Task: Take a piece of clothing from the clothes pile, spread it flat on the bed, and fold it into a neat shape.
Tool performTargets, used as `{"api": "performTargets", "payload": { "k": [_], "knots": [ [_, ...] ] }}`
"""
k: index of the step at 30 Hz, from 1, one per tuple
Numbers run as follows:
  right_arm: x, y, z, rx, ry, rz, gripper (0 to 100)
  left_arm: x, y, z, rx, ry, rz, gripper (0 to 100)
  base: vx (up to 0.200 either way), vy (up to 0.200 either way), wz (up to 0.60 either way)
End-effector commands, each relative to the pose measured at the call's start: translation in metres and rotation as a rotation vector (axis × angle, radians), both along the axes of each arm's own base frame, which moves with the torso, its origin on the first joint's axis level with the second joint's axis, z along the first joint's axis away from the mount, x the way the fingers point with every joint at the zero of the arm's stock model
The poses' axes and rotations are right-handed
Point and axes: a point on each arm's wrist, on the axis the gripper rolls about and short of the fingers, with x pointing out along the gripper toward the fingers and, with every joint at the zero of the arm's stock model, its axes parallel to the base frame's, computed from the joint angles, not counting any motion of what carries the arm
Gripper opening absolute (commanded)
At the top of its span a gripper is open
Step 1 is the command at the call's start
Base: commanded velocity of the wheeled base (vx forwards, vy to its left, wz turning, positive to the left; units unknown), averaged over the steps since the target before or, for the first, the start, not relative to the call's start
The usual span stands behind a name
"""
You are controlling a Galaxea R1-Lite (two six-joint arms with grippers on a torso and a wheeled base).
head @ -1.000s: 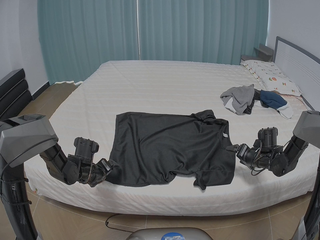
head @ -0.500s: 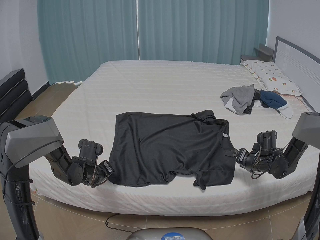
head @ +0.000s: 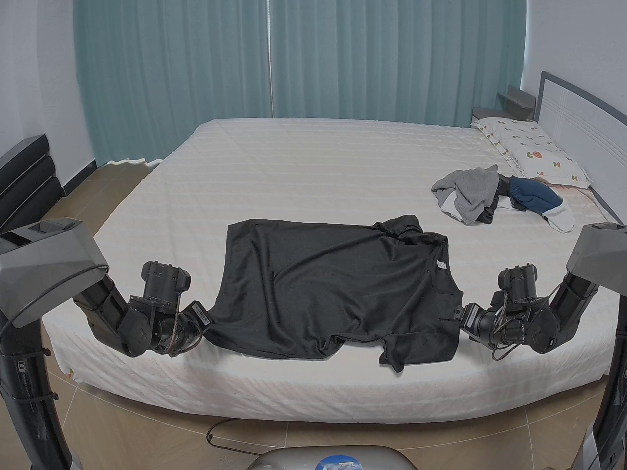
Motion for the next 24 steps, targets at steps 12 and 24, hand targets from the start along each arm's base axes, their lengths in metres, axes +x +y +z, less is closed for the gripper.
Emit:
{"api": "performTargets", "payload": {
  "k": [12,24],
  "knots": [
    [0.026,0.003,-0.014,0.009,-0.017,-0.001,0,0.002,0.010,0.016,-0.010,-0.049,0.029,0,0.000,0.000,0.00],
    [0.061,0.009,0.019,0.033,-0.150,-0.001,0,0.013,0.021,0.021,-0.026,-0.140,0.071,0,0.000,0.000,0.00]
  ]
}}
